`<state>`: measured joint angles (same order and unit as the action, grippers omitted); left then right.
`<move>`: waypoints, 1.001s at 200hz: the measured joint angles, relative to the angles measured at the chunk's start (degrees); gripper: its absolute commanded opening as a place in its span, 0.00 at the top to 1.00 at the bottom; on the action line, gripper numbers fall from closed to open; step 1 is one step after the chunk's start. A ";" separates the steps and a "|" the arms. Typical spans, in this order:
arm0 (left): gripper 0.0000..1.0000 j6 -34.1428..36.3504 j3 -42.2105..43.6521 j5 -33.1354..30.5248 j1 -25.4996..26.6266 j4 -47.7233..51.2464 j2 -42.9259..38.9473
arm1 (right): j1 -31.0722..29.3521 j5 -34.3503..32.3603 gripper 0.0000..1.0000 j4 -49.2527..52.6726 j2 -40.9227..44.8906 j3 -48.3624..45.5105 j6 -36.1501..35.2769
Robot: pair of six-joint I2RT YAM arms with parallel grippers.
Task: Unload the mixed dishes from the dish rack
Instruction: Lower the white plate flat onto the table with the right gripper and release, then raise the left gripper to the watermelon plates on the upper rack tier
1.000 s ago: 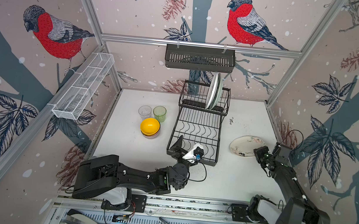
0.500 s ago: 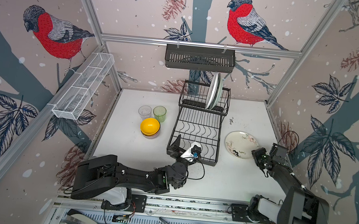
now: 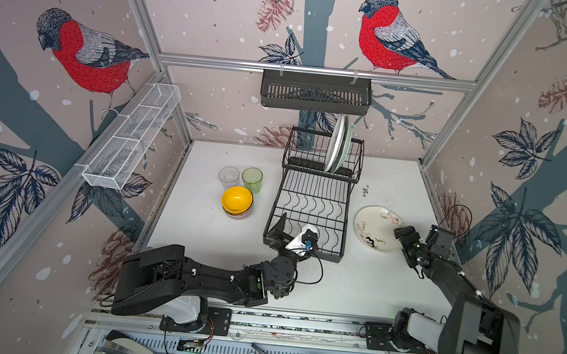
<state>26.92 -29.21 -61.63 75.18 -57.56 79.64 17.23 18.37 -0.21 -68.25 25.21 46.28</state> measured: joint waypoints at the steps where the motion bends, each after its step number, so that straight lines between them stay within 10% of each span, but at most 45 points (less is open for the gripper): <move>1: 0.03 0.00 0.00 0.00 0.00 0.00 0.00 | 0.00 0.00 0.07 0.00 0.04 0.00 -0.02; 98: 0.03 -4.74 -0.44 1.90 0.00 3.15 -0.46 | -10.10 -7.82 0.03 2.73 10.60 1.33 -4.17; 200: 0.03 -24.70 -9.22 10.56 -6.43 24.50 -8.87 | -29.62 -12.85 0.03 2.99 22.43 4.07 -5.68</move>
<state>2.22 -38.44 -51.07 68.75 -33.06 70.76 -12.38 5.52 2.79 -45.82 29.28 40.60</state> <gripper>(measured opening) 0.973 0.970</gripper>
